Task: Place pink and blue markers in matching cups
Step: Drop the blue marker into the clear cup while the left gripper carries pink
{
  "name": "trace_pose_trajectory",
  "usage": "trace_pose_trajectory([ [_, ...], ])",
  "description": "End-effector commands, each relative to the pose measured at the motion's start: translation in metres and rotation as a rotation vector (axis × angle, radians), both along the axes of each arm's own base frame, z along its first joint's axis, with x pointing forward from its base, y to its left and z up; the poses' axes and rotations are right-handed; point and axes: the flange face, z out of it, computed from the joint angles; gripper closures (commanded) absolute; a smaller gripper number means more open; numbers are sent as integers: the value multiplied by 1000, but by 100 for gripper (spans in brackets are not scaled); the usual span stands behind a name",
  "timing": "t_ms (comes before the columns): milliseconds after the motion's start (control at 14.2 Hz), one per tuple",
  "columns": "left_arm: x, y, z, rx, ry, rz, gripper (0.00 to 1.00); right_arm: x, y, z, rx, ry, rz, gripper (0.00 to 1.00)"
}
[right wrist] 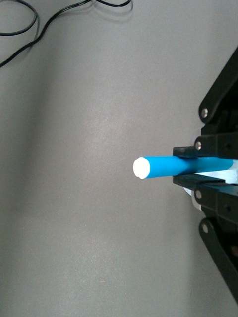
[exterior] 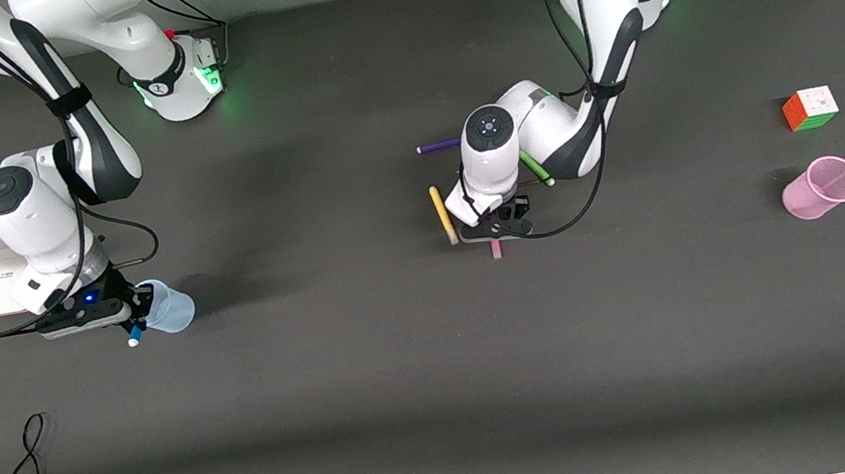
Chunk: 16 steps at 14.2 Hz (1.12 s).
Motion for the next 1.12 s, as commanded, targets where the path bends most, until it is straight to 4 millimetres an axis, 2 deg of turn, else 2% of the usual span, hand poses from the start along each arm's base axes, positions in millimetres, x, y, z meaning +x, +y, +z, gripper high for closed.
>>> trace_pose_trajectory([
  [0,11,7,1,15,-10,37,100,1,1,1,-9,-13,13,0],
  [211,21,17,26,42,-13,52,100,1,1,2,-10,-15,19,0],
  [351,32,18,58,89,-4,75,100,1,1,2,-10,-15,20,0],
  [562,40,31,110,163,9,17,100,1,1,3,-10,-16,20,0],
  [703,55,61,148,175,1,-15,100,1,1,4,-10,-16,21,0],
  [1054,70,124,222,208,11,-114,100,1,1,13,-6,-28,20,0],
])
